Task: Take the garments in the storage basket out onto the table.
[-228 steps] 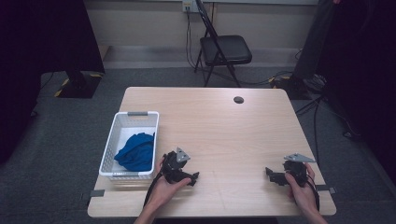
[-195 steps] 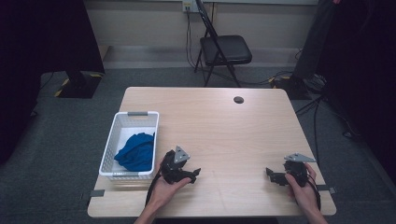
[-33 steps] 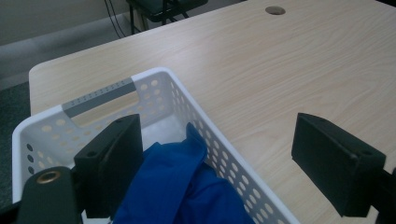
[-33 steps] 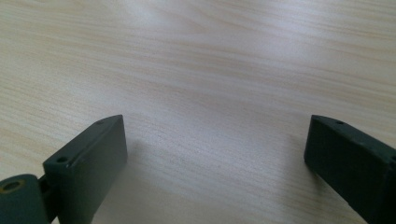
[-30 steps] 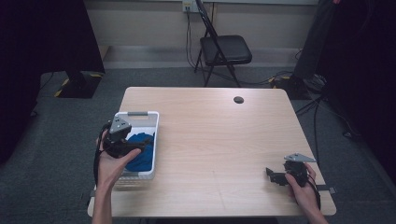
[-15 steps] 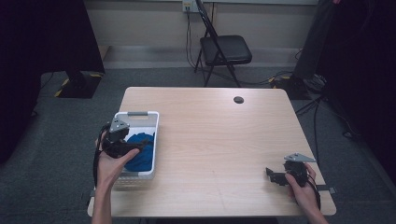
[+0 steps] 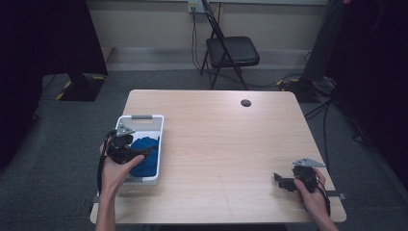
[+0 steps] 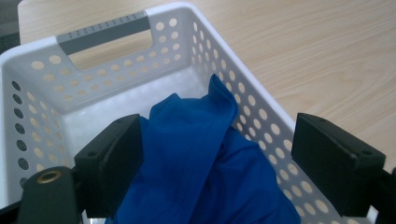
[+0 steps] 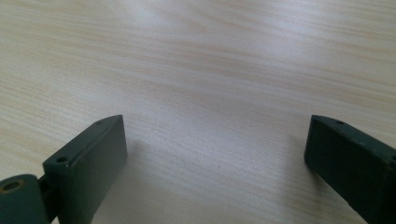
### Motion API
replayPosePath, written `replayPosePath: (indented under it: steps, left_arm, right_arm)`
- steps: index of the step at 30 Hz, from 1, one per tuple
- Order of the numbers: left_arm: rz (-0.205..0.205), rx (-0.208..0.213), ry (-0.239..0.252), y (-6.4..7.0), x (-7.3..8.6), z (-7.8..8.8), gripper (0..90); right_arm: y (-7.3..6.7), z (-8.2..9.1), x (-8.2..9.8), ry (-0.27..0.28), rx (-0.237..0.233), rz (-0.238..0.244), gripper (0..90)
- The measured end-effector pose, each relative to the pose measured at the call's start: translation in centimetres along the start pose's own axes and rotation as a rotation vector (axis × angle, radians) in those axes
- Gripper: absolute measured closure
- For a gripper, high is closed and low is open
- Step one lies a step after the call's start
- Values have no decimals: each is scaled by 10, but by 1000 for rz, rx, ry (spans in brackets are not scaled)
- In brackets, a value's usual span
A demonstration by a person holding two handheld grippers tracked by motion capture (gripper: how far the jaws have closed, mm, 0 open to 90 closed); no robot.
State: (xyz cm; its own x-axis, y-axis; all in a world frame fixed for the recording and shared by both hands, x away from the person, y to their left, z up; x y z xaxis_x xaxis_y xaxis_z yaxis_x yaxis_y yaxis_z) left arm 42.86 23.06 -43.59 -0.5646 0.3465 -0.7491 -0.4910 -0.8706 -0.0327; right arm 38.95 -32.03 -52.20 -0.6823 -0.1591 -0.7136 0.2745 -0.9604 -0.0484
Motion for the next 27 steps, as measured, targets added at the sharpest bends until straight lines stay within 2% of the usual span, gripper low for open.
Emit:
replayPosePath:
  steps: [5, 15, 19, 27]
  left_arm:
    - [-7, 0, -25, -1, 1, -5, 163]
    - [17, 15, -83, -5, 10, -19, 161]
    - [12, 22, -90, -5, 9, -22, 161]
    - [7, 34, -150, -7, 6, -33, 161]
  right_arm:
    - [0, 0, 0, 0, 0, 0, 47]
    - [0, 0, 0, 0, 0, 0, 47]
    - [0, 0, 0, 0, 0, 0, 47]
    - [0, 0, 0, 0, 0, 0, 47]
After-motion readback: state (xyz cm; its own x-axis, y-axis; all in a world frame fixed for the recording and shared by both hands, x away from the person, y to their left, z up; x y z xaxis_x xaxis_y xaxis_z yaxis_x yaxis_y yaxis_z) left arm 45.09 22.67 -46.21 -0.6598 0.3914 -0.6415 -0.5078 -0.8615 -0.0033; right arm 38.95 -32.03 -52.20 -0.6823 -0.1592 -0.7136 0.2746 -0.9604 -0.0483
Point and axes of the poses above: each handheld gripper's, and its own axes: z roughly backward along the jaws, x roughly out of its underside, y roughly to its right, the point moved 4 cm from there along -z, roughly forward along the jaws, and after that the axes turned 5 degrees about -z, right-handed, at the moved point
